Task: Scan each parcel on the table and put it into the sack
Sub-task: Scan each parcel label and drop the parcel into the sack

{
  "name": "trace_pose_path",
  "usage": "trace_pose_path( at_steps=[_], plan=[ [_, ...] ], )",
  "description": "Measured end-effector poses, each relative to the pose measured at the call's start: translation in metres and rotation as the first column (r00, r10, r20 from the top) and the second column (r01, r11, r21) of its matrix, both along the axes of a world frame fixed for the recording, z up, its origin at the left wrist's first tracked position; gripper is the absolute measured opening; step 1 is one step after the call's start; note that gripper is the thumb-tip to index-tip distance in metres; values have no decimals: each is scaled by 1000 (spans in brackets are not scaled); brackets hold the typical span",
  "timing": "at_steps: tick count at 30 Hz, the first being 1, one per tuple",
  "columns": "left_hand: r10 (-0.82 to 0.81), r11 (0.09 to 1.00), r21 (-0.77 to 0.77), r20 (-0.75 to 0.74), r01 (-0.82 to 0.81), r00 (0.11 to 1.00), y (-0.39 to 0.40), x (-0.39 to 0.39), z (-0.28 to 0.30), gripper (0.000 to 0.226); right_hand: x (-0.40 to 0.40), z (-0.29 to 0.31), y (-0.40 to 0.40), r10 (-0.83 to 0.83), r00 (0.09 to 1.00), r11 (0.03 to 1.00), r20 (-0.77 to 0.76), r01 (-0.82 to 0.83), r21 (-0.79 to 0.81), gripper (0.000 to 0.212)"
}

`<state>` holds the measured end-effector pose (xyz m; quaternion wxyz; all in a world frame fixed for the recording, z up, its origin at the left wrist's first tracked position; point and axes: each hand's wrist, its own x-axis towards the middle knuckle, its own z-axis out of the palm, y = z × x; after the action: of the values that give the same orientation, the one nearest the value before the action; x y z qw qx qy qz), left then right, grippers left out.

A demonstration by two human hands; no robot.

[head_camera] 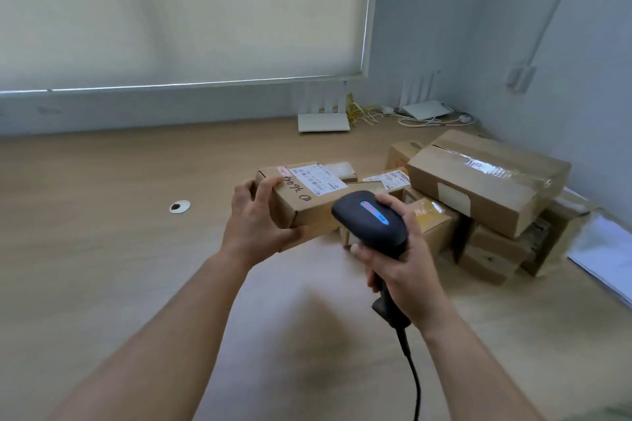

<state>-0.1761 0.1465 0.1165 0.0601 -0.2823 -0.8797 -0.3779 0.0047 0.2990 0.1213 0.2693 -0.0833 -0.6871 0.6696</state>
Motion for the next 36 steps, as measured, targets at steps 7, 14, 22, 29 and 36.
trace_pose_path(
  at_steps=[7, 14, 22, 29, 36],
  plan=[
    [144, 989, -44, 21, -143, 989, -72, 73, -14, 91, 42, -8, -49, 142, 989, 990, -30, -143, -20, 70],
    [228, 969, -104, 45, -223, 973, -125, 117, -31, 90, 64, -17, -95, 237, 971, 968, -18, -238, -74, 67],
    [289, 950, -152, 102, -272, 952, -170, 129, -59, 91, 72, -25, -133, 258, 966, 963, 16, -256, -80, 66],
    [401, 907, -195, 123, -374, 908, -253, 127, -80, 94, 54, -28, -200, 269, 961, 961, 62, -263, -89, 64],
    [553, 824, -244, 153, -511, 819, -342, 110, -101, 99, 22, -32, -284, 311, 946, 949, 92, -304, -79, 68]
  ],
)
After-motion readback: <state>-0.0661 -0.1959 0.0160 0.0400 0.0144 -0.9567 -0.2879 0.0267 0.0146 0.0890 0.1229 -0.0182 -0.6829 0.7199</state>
